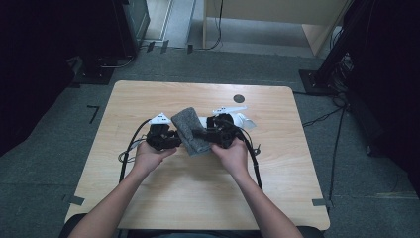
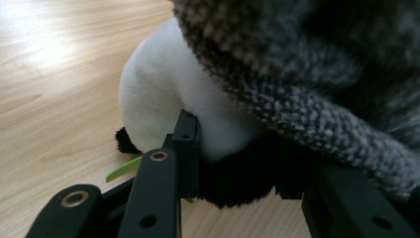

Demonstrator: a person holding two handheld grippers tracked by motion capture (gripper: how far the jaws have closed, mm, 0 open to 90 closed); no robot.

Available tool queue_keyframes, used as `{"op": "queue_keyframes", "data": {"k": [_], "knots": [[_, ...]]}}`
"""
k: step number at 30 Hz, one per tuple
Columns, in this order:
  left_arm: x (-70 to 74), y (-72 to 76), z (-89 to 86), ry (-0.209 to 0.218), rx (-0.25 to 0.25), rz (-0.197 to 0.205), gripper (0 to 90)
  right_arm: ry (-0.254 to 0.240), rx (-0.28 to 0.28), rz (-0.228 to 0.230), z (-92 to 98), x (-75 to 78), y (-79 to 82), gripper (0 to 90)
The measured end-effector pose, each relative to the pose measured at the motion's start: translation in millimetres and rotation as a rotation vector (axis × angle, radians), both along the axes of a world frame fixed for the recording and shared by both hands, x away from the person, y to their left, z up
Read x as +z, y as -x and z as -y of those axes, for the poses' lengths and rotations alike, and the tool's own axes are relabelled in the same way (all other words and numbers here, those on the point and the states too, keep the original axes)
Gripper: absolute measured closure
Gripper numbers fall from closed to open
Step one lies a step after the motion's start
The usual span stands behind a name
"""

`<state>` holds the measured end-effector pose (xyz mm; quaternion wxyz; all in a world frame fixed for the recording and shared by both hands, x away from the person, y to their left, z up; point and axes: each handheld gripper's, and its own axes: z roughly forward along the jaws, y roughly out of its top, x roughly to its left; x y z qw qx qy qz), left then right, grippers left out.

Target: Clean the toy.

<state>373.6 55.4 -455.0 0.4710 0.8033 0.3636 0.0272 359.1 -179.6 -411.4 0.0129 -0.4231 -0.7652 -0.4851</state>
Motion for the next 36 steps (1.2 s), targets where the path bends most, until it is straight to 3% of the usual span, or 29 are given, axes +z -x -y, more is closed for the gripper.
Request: {"op": "queue_keyframes", "data": {"k": [2, 5, 10, 14, 24, 36], "knots": [[-4.5, 0.1, -0.1, 0.008, 0.002, -0.015, 63.5, -0.004, -0.010, -0.001, 1.1, -6.9, -0.7, 80.2], [-4.4, 1.5, 1.2, 0.000, 0.002, -0.004, 63.7, 0.001, -0.009, 0.006, 3.6, -11.5, -0.7, 80.2], [-4.5, 2.3, 0.7, -0.005, -0.001, -0.011, 64.0, 0.021, -0.021, 0.009, 13.5, -12.4, -1.3, 80.2], [-4.6, 0.8, -1.7, 0.001, 0.002, -0.012, 64.3, 0.061, -0.065, 0.032, 27.7, -10.0, -1.6, 80.6], [-3.4, -0.5, -2.2, 0.007, 0.000, -0.020, 64.3, 0.044, -0.089, 0.012, 56.6, -3.9, -5.3, 80.8], [-3.2, -2.9, -4.5, 0.016, -0.004, -0.033, 64.4, -0.017, -0.152, -0.019, 102.1, 2.3, -8.6, 80.6]]}}
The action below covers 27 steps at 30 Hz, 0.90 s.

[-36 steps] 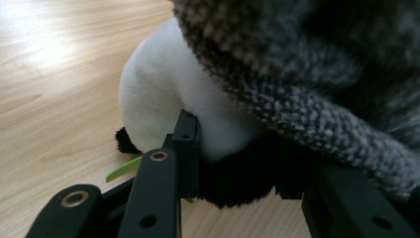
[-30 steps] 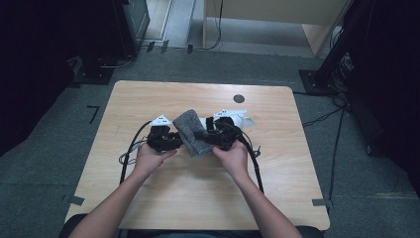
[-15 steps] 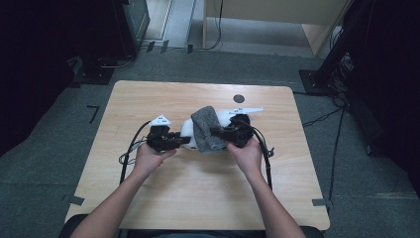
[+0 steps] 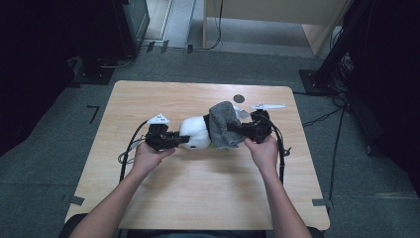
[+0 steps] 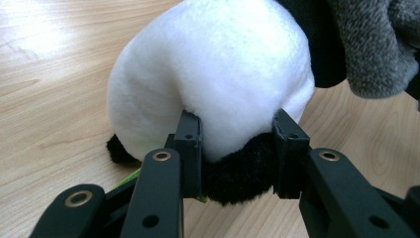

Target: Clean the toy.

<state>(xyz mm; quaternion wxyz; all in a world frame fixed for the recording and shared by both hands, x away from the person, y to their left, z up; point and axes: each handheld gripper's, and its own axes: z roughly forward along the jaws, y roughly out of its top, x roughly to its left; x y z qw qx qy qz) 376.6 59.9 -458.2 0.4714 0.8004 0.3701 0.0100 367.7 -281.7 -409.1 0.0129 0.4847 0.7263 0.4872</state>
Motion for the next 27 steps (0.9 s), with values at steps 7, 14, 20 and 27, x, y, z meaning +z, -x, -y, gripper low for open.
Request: {"op": "queue_keyframes", "data": {"k": [7, 14, 20, 27], "knots": [[-0.5, -1.1, -2.0, 0.001, 0.000, -0.009, 64.5, -0.012, -0.073, -0.023, 27.4, -6.0, -4.3, 80.0], [-1.1, -1.5, -3.6, -0.007, 0.000, -0.007, 64.8, 0.021, -0.132, -0.048, 42.5, -16.7, -8.8, 80.1], [-2.6, -2.5, -9.1, 0.001, 0.012, 0.001, 64.7, 0.022, -0.163, -0.056, 57.4, -21.5, -10.1, 80.0], [-2.6, -1.1, -7.1, 0.000, 0.026, 0.014, 64.2, -0.080, -0.022, 0.052, 37.4, 16.3, 3.2, 80.0]]}}
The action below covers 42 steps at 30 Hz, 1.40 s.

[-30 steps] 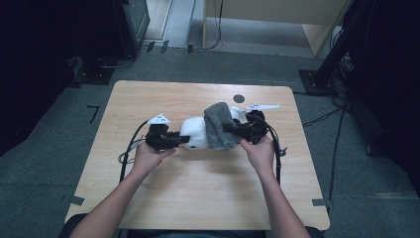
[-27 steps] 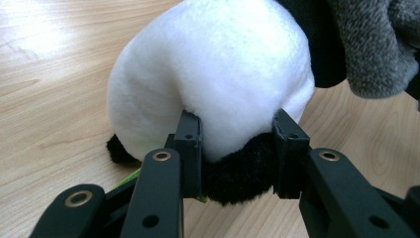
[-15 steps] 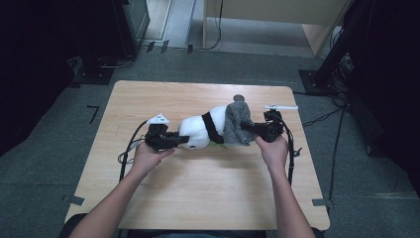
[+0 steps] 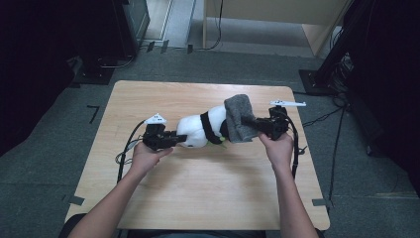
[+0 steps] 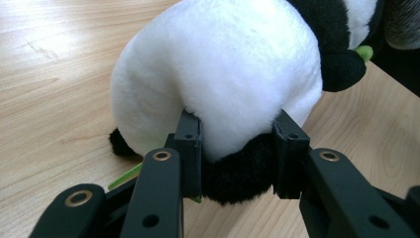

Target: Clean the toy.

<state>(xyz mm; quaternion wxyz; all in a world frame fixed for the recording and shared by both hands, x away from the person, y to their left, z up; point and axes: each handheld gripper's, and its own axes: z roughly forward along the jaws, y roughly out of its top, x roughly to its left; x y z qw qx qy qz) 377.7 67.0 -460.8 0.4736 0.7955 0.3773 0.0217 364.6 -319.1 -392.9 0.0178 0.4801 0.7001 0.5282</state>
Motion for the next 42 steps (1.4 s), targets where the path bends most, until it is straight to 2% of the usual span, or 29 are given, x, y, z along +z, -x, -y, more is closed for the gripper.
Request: {"op": "queue_keyframes", "data": {"k": [3, 8, 13, 16, 18, 20, 24, 28, 35, 39, 42], "knots": [[0.5, 0.8, 1.2, 0.001, 0.002, 0.002, 64.0, -0.033, 0.061, -0.003, -18.0, 3.7, 2.2, 80.0], [1.6, 4.3, 5.7, 0.001, 0.007, 0.015, 63.8, -0.063, 0.139, -0.012, -50.6, -1.2, 2.5, 80.0], [2.8, 10.1, 14.1, -0.003, 0.010, 0.038, 63.6, -0.030, 0.210, -0.025, -87.8, -10.7, 5.6, 79.9], [2.7, 14.3, 19.4, -0.009, 0.004, 0.055, 63.6, -0.023, 0.225, -0.045, -106.8, -19.6, 6.4, 79.7], [1.7, 16.2, 21.8, -0.022, 0.005, 0.058, 63.6, 0.015, 0.204, -0.067, -114.0, -28.3, 5.0, 79.8], [-1.5, 15.1, 21.1, -0.023, 0.002, 0.038, 63.8, 0.018, 0.187, -0.077, -111.6, -35.8, 2.2, 79.8], [-2.7, 13.3, 19.1, -0.013, -0.006, 0.030, 63.9, 0.043, 0.125, -0.078, -92.5, -37.6, -3.3, 80.3], [-2.8, 13.7, 21.3, -0.013, -0.011, 0.031, 63.9, 0.023, 0.104, -0.093, -73.5, -36.3, -7.0, 80.5], [-2.6, 12.2, 18.8, -0.007, -0.010, 0.023, 63.9, 0.010, 0.051, -0.069, -46.4, -26.1, -8.8, 80.6], [-2.6, 11.8, 18.4, -0.008, -0.007, 0.024, 64.0, -0.004, 0.002, -0.060, -27.9, -25.2, -9.9, 80.4], [-3.0, 11.2, 17.2, -0.011, -0.008, 0.021, 64.0, 0.014, -0.053, -0.046, -14.8, -26.9, -9.6, 80.4]]}}
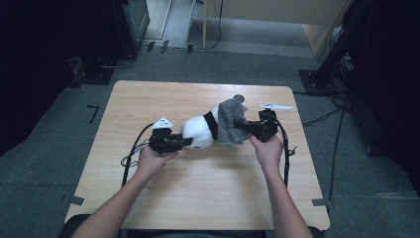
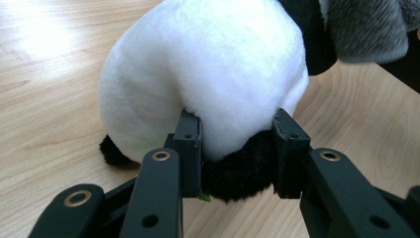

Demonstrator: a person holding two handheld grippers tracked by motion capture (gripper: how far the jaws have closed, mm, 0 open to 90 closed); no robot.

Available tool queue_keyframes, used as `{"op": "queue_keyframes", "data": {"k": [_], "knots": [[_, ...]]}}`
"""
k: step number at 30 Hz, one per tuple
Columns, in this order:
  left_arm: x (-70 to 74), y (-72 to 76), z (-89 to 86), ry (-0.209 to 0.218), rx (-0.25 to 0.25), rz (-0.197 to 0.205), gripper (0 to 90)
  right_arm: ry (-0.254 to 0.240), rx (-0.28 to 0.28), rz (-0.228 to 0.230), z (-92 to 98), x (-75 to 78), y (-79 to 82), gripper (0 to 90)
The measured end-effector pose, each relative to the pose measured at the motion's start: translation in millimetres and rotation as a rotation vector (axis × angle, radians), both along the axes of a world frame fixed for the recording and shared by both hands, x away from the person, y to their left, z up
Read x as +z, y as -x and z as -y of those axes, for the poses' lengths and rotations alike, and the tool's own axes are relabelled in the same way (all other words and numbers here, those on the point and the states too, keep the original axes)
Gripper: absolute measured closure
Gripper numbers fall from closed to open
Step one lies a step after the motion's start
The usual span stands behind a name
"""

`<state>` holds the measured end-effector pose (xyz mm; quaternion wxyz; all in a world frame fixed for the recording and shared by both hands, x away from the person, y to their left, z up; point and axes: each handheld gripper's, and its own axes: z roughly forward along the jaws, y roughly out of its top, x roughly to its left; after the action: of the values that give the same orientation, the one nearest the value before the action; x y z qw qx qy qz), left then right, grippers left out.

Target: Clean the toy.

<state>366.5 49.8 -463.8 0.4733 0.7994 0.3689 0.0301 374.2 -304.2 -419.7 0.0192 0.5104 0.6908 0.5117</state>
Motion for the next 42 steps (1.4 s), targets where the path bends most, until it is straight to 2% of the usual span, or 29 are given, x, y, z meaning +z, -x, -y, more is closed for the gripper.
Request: {"op": "queue_keyframes", "data": {"k": [4, 8, 10, 14, 18, 19, 20, 22, 24, 27, 29, 33, 38, 40, 42], "knots": [[-0.6, 0.0, -0.4, -0.005, -0.001, 0.001, 64.0, -0.019, -0.051, -0.026, 15.9, -9.1, -2.8, 80.2], [-1.3, -0.1, -1.4, -0.009, 0.003, 0.003, 64.0, -0.028, -0.075, -0.044, 22.5, -16.3, -5.7, 80.0], [-1.6, -0.1, -2.0, -0.009, 0.008, 0.004, 63.9, -0.013, -0.091, -0.045, 25.4, -18.7, -6.8, 80.0], [-2.1, -0.3, -4.7, -0.013, 0.017, 0.010, 63.8, 0.000, -0.126, -0.081, 34.3, -28.5, -9.5, 80.0], [-2.6, -2.0, -10.1, -0.013, 0.033, 0.015, 63.6, 0.069, -0.172, -0.132, 43.2, -41.5, -13.7, 80.0], [-2.8, -2.9, -11.8, -0.012, 0.035, 0.017, 63.3, 0.067, -0.182, -0.139, 46.7, -43.5, -14.5, 79.9], [-2.9, -3.5, -12.9, -0.008, 0.039, 0.016, 63.1, 0.045, -0.192, -0.140, 50.6, -44.2, -14.5, 79.8], [-3.0, -3.9, -13.7, -0.008, 0.044, 0.019, 62.7, -0.021, -0.199, -0.120, 57.5, -40.7, -12.5, 79.7], [-3.4, -3.6, -13.1, -0.014, 0.052, 0.037, 62.3, -0.064, -0.191, -0.079, 59.7, -30.5, -8.3, 79.7], [-3.4, -3.1, -12.1, -0.015, 0.058, 0.042, 61.9, -0.112, -0.153, -0.010, 56.0, -12.7, -2.3, 79.6], [-3.2, -2.4, -11.7, -0.015, 0.061, 0.045, 61.6, -0.116, -0.118, 0.021, 49.6, -2.1, 0.8, 79.6], [-2.9, 0.4, -9.4, -0.031, 0.049, 0.068, 61.0, -0.166, -0.038, 0.060, 31.6, 14.9, 7.1, 79.5], [-3.4, 5.4, -4.6, -0.036, 0.025, 0.082, 59.1, -0.169, 0.050, 0.076, 2.6, 29.5, 11.8, 79.2], [-5.1, 6.9, -3.0, -0.038, 0.021, 0.084, 57.6, -0.168, 0.069, 0.065, -8.0, 28.8, 11.2, 79.0], [-6.2, 7.8, -2.2, -0.044, 0.014, 0.093, 56.0, -0.135, 0.079, 0.049, -16.3, 24.1, 8.6, 78.7]]}}
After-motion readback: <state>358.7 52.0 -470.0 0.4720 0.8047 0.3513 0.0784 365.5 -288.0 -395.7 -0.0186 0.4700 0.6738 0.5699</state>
